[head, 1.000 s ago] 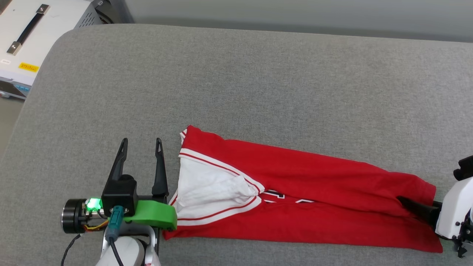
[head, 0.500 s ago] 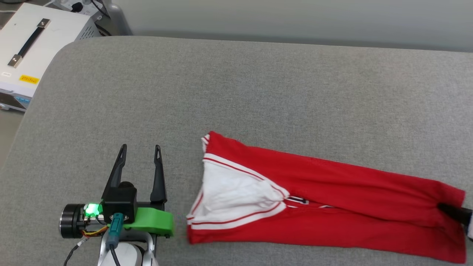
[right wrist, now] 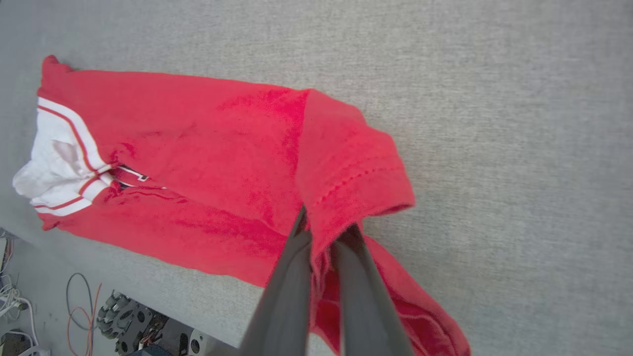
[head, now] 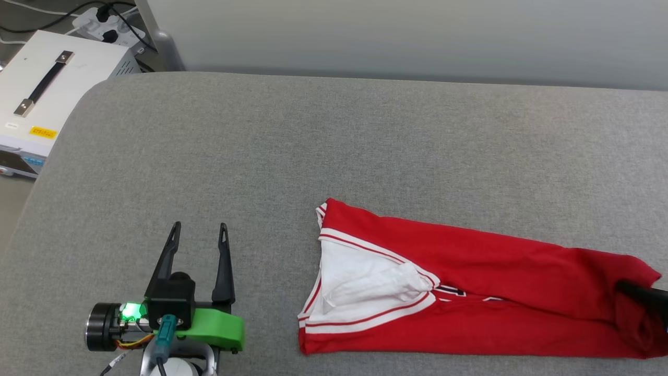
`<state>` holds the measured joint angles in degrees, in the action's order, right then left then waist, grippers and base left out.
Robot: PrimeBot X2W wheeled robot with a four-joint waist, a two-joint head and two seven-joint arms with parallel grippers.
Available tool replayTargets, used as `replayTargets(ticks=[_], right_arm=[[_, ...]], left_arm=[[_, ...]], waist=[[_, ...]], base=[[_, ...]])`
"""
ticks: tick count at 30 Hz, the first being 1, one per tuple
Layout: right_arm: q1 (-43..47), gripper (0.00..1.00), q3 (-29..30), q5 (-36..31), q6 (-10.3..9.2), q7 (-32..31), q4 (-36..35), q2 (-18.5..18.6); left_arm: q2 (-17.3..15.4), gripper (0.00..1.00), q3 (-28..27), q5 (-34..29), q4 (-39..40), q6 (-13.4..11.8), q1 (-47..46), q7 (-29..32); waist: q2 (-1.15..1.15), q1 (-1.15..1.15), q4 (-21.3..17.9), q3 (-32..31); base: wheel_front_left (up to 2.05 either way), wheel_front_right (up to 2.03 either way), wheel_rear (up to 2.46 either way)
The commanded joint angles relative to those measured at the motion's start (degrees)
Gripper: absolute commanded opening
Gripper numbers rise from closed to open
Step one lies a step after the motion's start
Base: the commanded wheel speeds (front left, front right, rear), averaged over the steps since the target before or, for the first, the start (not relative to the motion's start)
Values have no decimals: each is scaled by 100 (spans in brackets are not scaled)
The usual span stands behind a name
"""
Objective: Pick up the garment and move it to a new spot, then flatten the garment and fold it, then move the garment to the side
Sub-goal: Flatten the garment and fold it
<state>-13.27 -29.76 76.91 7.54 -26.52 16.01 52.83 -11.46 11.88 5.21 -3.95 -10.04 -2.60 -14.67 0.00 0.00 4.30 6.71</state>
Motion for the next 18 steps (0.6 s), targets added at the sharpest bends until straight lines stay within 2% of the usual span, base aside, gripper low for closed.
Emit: replayTargets(ticks=[1,6,10,18], right_arm=[[45,0,-13,40,-5,-78,-241,-12],[-113,0,-79,55,-5,-394,-1214,-208],[-497,0,-214,-250,-5,-682,-1688,-481],[-1578,0,-787,-1096,-5,-1183,-1806,-1401]], left_arm=[[52,100,-28,-64,-14,49,89,-32],[160,100,-43,-135,-22,146,29,-32],[246,100,-32,-192,-25,218,-65,-32],[367,100,-40,-287,-36,319,-291,-33]], waist=[[0,0,6,8],[0,0,71,89],[0,0,144,219],[0,0,284,512]], base=[[0,0,0],[0,0,0],[0,0,0],[0,0,0]])
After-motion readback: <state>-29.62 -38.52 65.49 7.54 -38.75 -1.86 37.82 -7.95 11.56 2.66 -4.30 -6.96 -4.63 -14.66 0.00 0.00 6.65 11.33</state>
